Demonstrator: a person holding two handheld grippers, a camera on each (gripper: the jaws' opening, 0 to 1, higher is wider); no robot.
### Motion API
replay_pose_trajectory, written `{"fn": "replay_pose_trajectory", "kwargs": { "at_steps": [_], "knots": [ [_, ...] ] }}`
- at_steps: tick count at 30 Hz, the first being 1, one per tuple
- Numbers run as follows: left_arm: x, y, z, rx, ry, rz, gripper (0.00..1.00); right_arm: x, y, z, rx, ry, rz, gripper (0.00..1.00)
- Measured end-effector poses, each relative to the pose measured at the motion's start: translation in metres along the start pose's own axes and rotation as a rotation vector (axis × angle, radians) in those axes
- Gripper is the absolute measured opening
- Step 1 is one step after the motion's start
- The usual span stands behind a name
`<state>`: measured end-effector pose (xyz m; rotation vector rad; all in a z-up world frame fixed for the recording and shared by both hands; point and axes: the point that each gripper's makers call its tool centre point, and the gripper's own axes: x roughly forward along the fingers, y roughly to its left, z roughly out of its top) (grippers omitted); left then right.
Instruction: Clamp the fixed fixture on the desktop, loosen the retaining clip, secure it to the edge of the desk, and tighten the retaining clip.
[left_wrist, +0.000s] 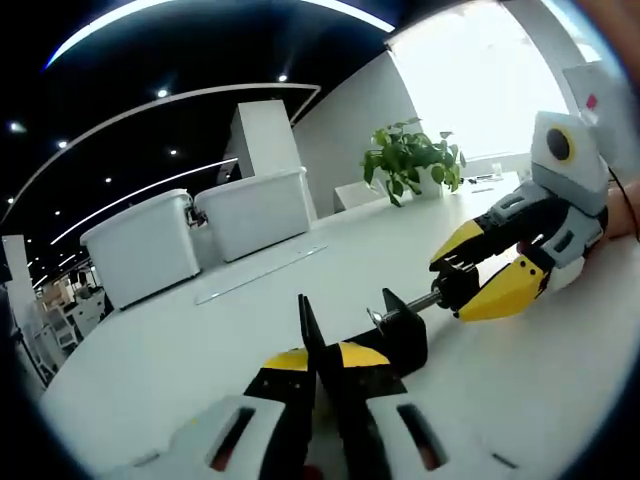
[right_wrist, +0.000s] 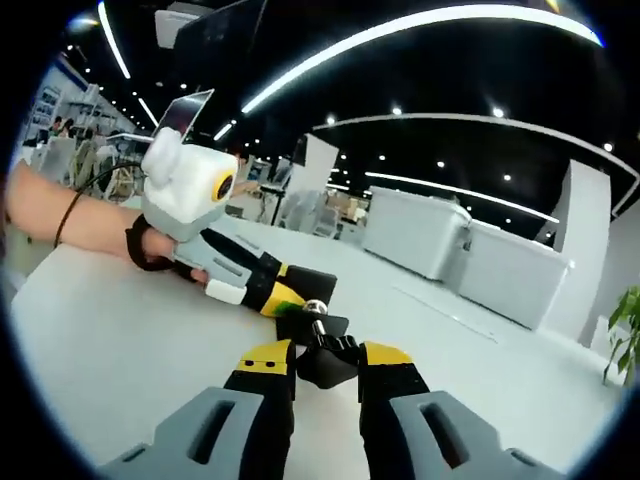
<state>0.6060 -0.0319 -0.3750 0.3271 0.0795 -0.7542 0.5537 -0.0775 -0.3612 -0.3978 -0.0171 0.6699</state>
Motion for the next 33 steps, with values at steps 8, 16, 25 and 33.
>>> {"fn": "replay_pose_trajectory", "kwargs": {
  "at_steps": [8,16,25,33],
  "knots": [
    [0.0,-0.001,-0.001,0.002,0.0,-0.001,0.07,-0.002,0.007,0.004,-0.268,0.024,-0.032,0.23],
    [0.0,-0.001,-0.002,0.004,0.0,0.001,0.07,0.0,0.002,0.003,-0.384,0.042,-0.054,0.22],
    [-0.001,-0.002,-0.002,0.003,0.0,0.001,0.07,-0.001,-0.002,0.004,-0.273,0.035,-0.04,0.23],
    [-0.004,-0.005,-0.002,0.004,0.0,0.0,0.07,-0.013,-0.03,0.014,0.233,-0.064,-0.062,0.29]
  ]
}}
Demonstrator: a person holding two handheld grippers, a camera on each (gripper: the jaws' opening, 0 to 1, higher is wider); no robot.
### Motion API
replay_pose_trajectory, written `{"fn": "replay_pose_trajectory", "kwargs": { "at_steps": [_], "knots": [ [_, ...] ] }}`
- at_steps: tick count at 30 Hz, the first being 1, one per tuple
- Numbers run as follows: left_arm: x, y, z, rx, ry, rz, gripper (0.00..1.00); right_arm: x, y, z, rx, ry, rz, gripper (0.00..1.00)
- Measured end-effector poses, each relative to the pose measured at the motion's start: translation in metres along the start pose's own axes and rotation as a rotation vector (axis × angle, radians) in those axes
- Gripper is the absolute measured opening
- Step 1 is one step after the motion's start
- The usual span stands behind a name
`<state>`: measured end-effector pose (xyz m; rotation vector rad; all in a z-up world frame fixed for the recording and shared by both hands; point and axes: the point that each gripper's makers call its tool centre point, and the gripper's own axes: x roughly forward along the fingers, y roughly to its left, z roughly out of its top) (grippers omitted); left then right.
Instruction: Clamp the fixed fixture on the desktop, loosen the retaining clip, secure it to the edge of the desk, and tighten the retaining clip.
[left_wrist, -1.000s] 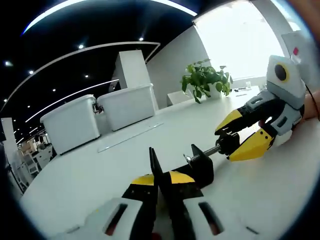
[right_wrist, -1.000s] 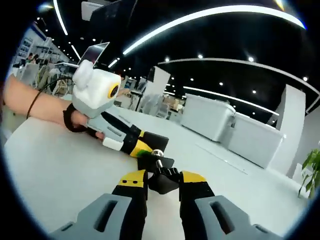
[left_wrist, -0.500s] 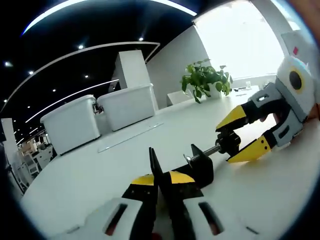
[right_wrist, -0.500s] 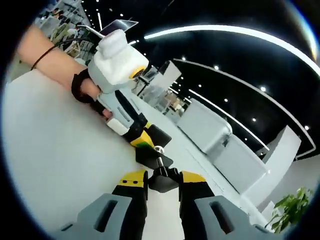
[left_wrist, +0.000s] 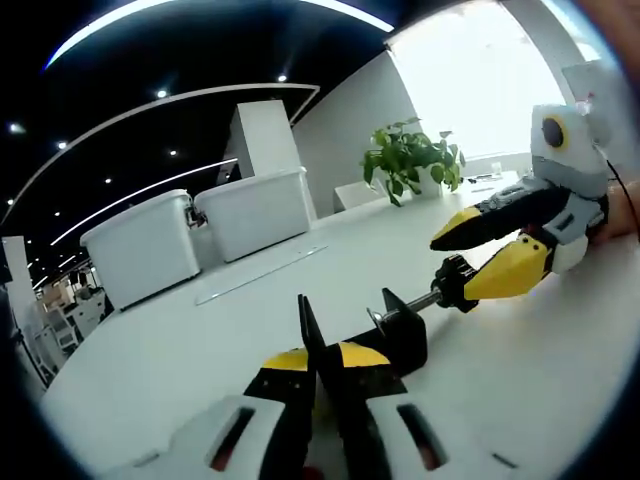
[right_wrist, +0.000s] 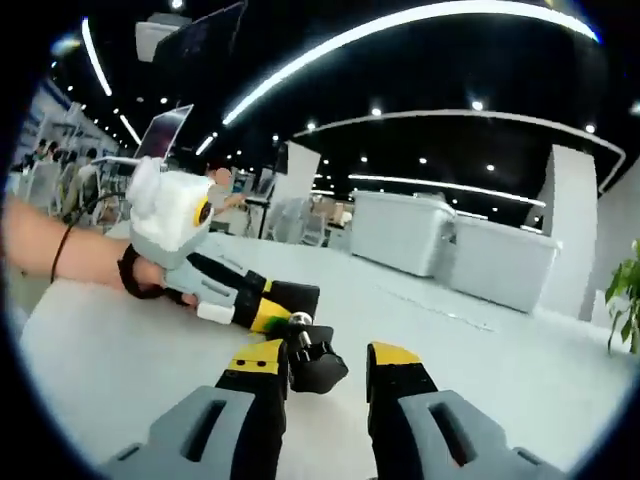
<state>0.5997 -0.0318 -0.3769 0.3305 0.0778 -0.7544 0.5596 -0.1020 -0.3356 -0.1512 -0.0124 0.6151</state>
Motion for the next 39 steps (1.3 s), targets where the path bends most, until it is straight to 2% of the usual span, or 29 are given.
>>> {"fn": "replay_pose_trajectory", "kwargs": {
  "at_steps": [2,6,7,8,9,11,13,15,18,21,27,37,39],
  "knots": [
    [0.0,-0.001,0.0,0.001,-0.001,-0.002,0.07,-0.002,0.005,-0.007,0.108,0.016,0.029,0.28],
    [0.0,-0.001,0.0,0.001,-0.001,-0.002,0.07,0.005,0.0,-0.015,0.277,0.038,0.073,0.28],
    [0.0,-0.001,0.0,0.001,0.0,-0.002,0.07,0.011,-0.011,-0.019,0.305,0.061,0.071,0.28],
    [0.0,-0.001,0.0,0.002,-0.001,-0.003,0.07,0.013,-0.012,-0.021,0.324,0.069,0.078,0.28],
    [0.001,-0.001,0.0,0.001,-0.001,-0.003,0.07,0.011,-0.004,-0.021,0.371,0.075,0.111,0.28],
    [0.001,-0.002,0.0,0.001,-0.001,-0.003,0.07,0.011,-0.006,-0.023,0.395,0.081,0.105,0.28],
    [0.001,-0.002,0.001,0.001,-0.001,-0.003,0.07,0.01,-0.004,-0.02,0.462,0.065,0.119,0.27],
    [0.001,-0.001,0.0,0.001,-0.001,-0.003,0.07,0.011,-0.01,-0.023,0.538,0.068,0.095,0.24],
    [0.002,0.0,0.0,0.0,-0.001,-0.003,0.07,0.01,0.0,-0.025,0.661,0.099,0.145,0.22],
    [0.001,0.0,0.0,0.0,-0.001,-0.003,0.07,0.012,0.007,-0.028,0.64,0.119,0.153,0.22],
    [0.001,0.0,0.0,-0.001,-0.001,-0.002,0.07,0.01,0.013,-0.027,0.622,0.11,0.161,0.22],
    [0.002,0.002,0.0,-0.008,-0.001,0.001,0.07,0.01,0.017,-0.023,0.424,0.079,0.152,0.21],
    [0.002,0.002,0.0,-0.01,-0.001,0.001,0.07,0.01,0.017,-0.021,0.343,0.074,0.147,0.21]
  ]
}}
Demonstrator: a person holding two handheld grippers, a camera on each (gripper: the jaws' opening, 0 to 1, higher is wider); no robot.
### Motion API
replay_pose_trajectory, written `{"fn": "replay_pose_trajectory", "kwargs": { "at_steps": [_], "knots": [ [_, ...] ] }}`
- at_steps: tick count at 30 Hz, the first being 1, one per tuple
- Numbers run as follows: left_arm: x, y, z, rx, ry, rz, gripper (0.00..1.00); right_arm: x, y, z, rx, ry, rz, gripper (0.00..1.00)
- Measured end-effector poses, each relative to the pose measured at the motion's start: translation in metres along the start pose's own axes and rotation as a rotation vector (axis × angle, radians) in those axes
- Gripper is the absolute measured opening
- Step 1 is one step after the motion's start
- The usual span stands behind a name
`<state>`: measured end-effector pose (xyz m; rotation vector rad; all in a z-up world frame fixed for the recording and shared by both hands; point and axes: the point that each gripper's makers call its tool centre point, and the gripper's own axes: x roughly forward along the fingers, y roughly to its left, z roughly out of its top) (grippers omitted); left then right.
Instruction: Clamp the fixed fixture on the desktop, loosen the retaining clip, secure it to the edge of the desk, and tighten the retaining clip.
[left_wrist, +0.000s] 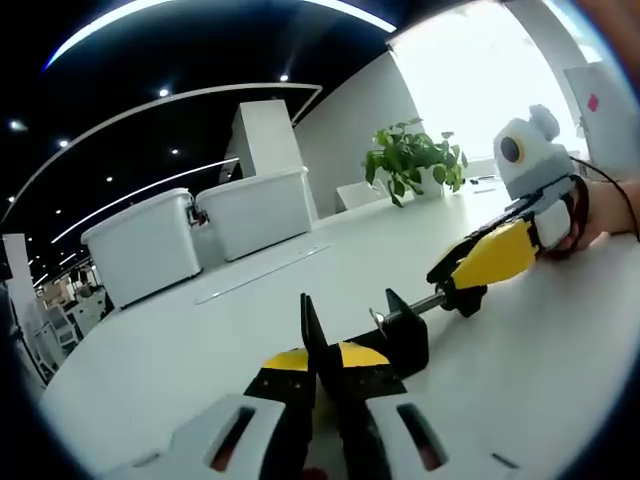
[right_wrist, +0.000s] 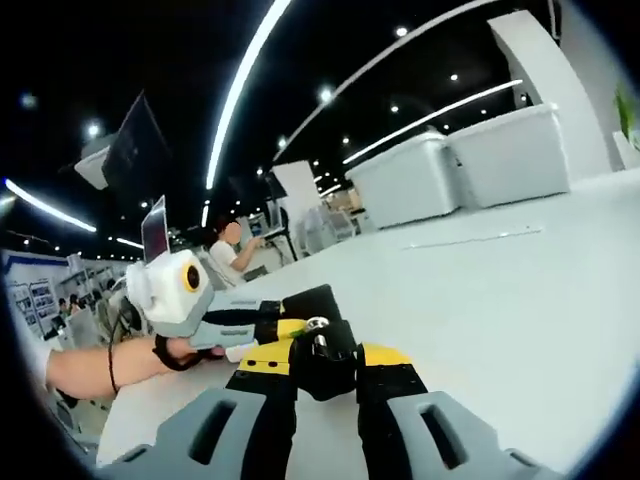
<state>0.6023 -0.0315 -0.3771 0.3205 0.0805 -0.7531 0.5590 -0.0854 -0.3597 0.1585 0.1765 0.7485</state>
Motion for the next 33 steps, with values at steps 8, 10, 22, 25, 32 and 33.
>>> {"fn": "replay_pose_trajectory", "kwargs": {
  "at_steps": [8,10,22,25,32,33],
  "knots": [
    [0.001,0.002,-0.001,-0.005,-0.001,-0.001,0.07,0.001,0.009,0.002,-0.463,0.02,-0.058,0.21],
    [-0.001,0.0,0.0,-0.004,-0.001,-0.001,0.07,0.002,0.011,0.002,-0.553,0.026,-0.07,0.21],
    [-0.001,-0.001,0.0,-0.003,0.0,0.0,0.07,0.0,0.015,0.004,-0.856,0.055,-0.117,0.21],
    [-0.001,-0.001,0.0,-0.001,0.001,0.001,0.07,0.002,0.016,0.005,-0.874,0.055,-0.116,0.21],
    [0.0,-0.001,0.0,-0.001,0.001,0.001,0.07,0.001,0.014,0.005,-0.857,0.051,-0.121,0.21],
    [0.0,-0.001,0.0,-0.001,0.001,0.0,0.07,0.001,0.013,0.006,-0.84,0.049,-0.122,0.21]
  ]
}}
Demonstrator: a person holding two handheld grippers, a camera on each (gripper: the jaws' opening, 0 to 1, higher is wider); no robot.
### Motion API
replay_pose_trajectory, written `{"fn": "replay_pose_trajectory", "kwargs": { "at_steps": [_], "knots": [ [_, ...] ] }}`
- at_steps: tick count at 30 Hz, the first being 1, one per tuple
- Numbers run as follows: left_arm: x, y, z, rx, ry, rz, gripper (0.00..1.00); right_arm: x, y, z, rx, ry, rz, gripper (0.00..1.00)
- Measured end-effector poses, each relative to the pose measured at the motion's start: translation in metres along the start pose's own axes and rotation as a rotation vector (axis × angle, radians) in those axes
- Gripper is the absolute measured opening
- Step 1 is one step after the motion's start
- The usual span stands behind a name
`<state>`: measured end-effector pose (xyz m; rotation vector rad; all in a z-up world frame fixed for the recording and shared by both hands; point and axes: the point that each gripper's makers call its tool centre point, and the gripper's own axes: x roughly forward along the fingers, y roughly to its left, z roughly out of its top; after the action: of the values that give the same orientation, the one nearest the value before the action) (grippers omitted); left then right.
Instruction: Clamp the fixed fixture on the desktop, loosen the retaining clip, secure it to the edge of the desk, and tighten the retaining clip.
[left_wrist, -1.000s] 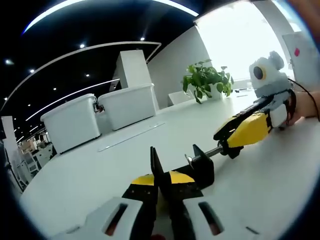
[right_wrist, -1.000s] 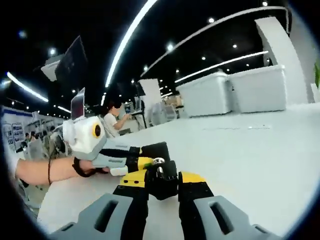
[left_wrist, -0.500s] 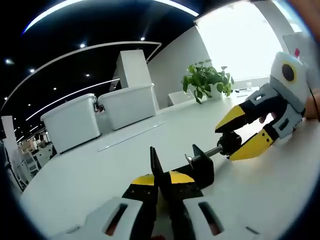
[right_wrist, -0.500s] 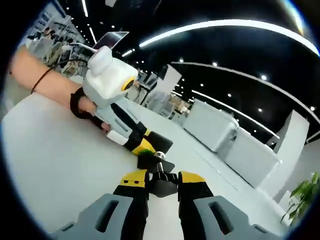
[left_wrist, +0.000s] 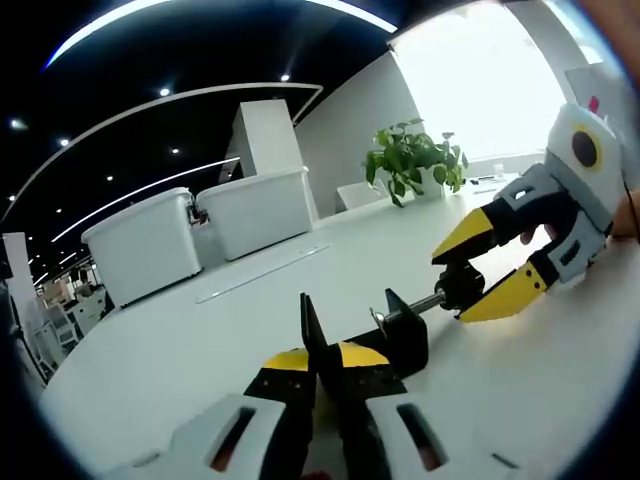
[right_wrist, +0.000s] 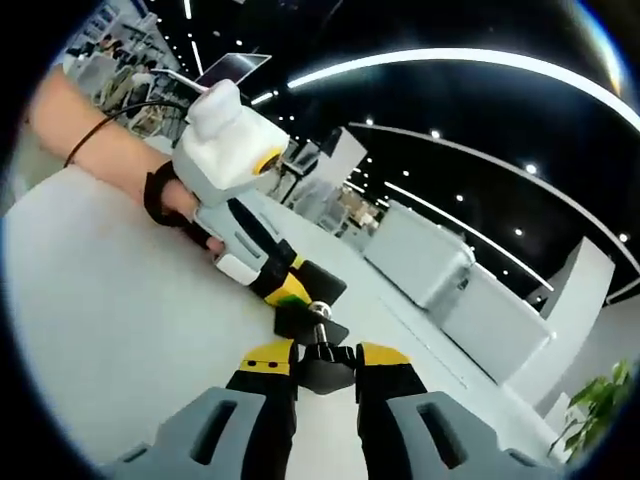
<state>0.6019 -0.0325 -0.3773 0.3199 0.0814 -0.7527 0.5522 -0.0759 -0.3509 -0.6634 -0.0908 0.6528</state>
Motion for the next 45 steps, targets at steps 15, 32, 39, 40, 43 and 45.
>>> {"fn": "replay_pose_trajectory", "kwargs": {
  "at_steps": [15,32,39,40,43,45],
  "knots": [
    [-0.002,-0.003,0.001,0.002,-0.001,-0.002,0.07,-0.005,-0.024,-0.024,1.056,-0.068,0.062,0.25],
    [-0.004,-0.004,0.002,0.002,-0.003,-0.001,0.07,0.002,-0.008,-0.02,1.034,-0.051,0.133,0.24],
    [-0.006,-0.006,0.003,-0.001,-0.005,-0.002,0.07,0.003,-0.009,-0.017,0.865,-0.053,0.093,0.23],
    [-0.005,-0.004,0.002,-0.002,-0.005,-0.002,0.07,0.002,-0.008,-0.015,0.814,-0.056,0.082,0.23],
    [-0.003,-0.002,0.002,-0.003,-0.005,-0.003,0.07,0.001,-0.006,-0.011,0.676,-0.054,0.051,0.23],
    [-0.002,-0.002,0.001,-0.002,-0.005,-0.003,0.07,0.001,-0.005,-0.011,0.618,-0.049,0.039,0.23]
  ]
}}
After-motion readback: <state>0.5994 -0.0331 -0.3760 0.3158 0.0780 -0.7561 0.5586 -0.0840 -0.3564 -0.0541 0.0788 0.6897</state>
